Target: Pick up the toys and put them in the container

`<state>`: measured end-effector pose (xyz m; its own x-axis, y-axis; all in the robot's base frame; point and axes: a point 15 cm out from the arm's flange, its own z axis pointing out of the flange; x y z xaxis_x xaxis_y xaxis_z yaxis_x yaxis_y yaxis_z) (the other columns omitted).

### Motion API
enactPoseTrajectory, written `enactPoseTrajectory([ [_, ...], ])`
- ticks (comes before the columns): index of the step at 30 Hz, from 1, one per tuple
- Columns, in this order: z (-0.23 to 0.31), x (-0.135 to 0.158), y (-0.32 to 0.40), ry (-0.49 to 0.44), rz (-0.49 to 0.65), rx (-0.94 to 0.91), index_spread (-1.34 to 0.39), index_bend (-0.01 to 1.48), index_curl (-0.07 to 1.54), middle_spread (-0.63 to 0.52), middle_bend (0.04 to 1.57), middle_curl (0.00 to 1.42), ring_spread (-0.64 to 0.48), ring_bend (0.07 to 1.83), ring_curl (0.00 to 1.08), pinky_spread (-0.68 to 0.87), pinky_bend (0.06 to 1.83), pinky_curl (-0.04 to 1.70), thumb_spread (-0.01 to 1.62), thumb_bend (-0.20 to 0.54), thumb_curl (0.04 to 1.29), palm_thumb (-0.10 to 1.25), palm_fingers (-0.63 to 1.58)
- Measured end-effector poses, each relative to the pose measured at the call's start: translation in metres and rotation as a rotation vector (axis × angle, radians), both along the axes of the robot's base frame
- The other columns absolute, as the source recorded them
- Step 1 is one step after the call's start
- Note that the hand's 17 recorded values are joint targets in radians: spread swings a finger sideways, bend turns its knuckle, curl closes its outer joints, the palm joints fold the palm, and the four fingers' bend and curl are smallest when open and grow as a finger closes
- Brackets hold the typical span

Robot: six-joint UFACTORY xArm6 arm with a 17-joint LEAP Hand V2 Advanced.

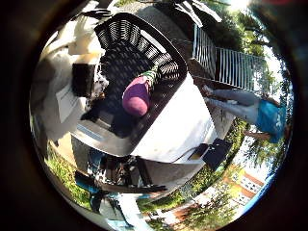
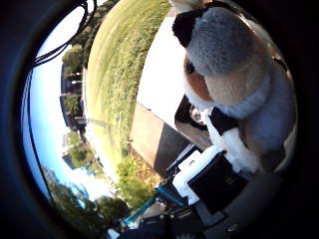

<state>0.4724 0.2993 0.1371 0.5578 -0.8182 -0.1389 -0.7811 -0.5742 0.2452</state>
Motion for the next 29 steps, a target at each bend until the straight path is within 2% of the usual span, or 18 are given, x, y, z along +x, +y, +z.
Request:
enactPoseTrajectory([
  [3,0.004,0.003,-0.026,0.038,0.056,0.013,-0.72,0.10,0.96,0.03,0.36,0.51,0.25,0.75,0.39,0.38,1.08,0.67,1.12,-0.020,0.61,0.82,-0.30],
  [5,0.017,0.011,-0.041,0.026,0.059,0.028,-0.70,0.07,0.90,0.04,0.31,0.48,0.26,0.70,0.37,0.40,1.03,0.64,1.11,-0.021,0.60,0.83,-0.28],
  [9,0.070,0.022,-0.074,-0.017,0.088,0.069,-0.62,0.06,0.74,0.06,0.22,0.43,0.29,0.62,0.33,0.44,0.95,0.57,1.09,-0.018,0.59,0.87,-0.19],
  [14,0.137,0.019,-0.129,-0.045,0.045,0.089,-0.54,0.12,0.58,0.06,0.17,0.39,0.30,0.54,0.30,0.47,0.86,0.51,1.07,-0.016,0.58,0.94,-0.09],
  [22,0.251,0.008,-0.273,-0.215,-0.153,0.000,-0.46,0.17,0.44,0.04,0.18,0.36,0.29,0.49,0.29,0.48,0.75,0.42,1.08,-0.020,0.59,0.98,0.02],
  [29,0.288,-0.028,-0.396,-0.240,-0.332,-0.125,-0.44,0.18,0.39,0.03,0.17,0.34,0.29,0.45,0.29,0.47,0.69,0.38,1.13,-0.026,0.58,0.92,0.05],
])
